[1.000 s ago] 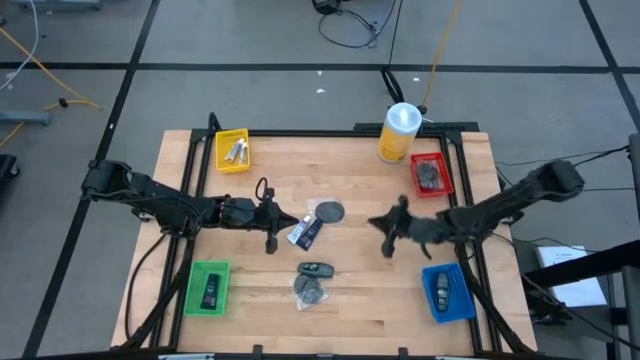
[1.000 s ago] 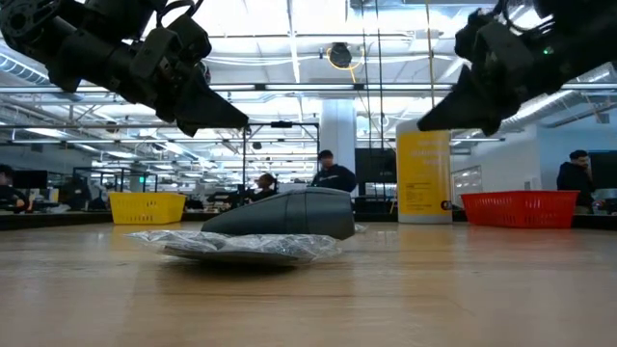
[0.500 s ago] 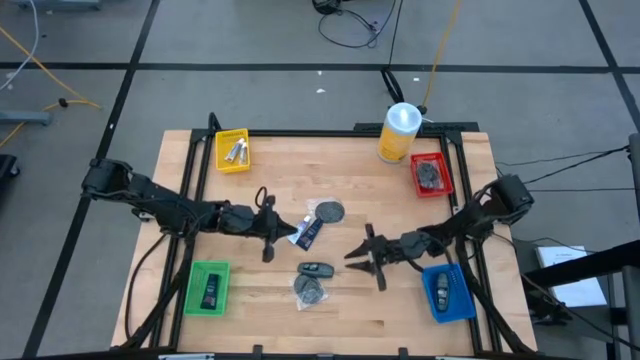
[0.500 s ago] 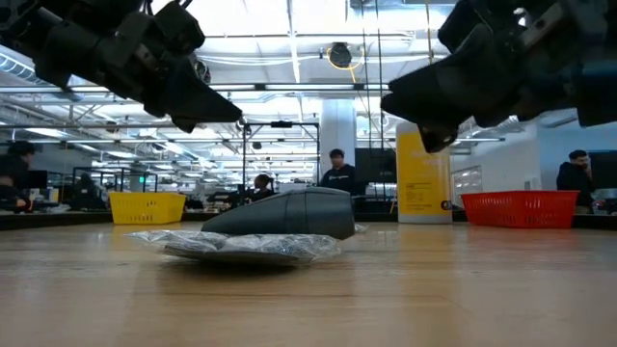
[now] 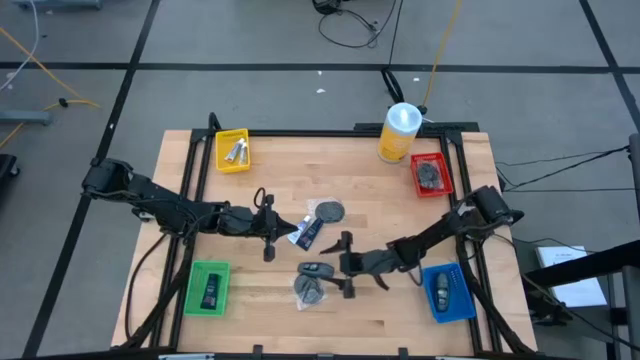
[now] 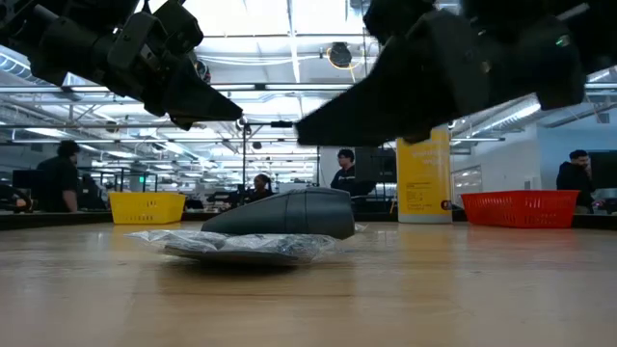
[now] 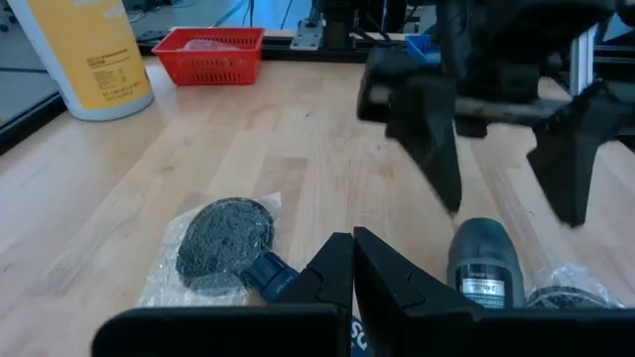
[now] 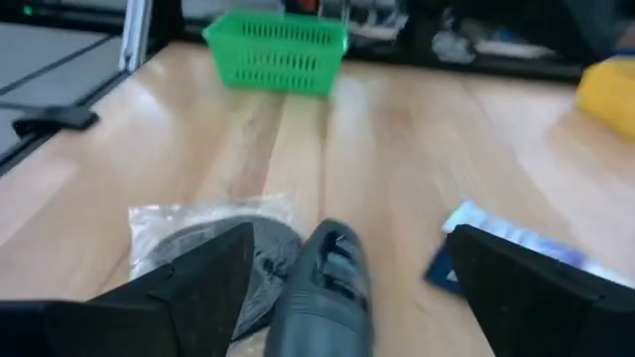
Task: Pick & Place Travel size toiletries
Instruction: Put the black deodorant into the blue bin, then adjust the blue bin
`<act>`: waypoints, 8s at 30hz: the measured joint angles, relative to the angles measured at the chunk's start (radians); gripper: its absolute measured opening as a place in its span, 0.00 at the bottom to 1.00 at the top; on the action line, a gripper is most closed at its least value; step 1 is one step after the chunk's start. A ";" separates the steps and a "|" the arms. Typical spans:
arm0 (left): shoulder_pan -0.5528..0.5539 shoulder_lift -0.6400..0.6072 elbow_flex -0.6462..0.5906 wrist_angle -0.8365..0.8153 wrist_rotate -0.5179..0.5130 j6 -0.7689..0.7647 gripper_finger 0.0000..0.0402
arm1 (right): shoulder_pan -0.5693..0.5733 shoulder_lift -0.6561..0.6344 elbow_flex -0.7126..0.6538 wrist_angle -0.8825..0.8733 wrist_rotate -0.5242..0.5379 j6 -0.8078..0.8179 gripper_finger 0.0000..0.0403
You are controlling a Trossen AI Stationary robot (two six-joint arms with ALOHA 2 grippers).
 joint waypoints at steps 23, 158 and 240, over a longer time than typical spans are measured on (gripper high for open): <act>-0.013 0.000 0.000 -0.007 -0.008 -0.003 0.02 | -0.026 0.087 0.047 -0.130 -0.099 0.042 0.55; -0.013 0.000 0.000 -0.045 -0.002 -0.028 0.02 | 0.497 -0.641 0.041 -1.588 -0.173 1.530 0.01; -0.013 0.000 0.000 -0.054 -0.008 -0.046 0.02 | 0.187 -0.547 0.035 -1.504 -0.403 1.200 0.00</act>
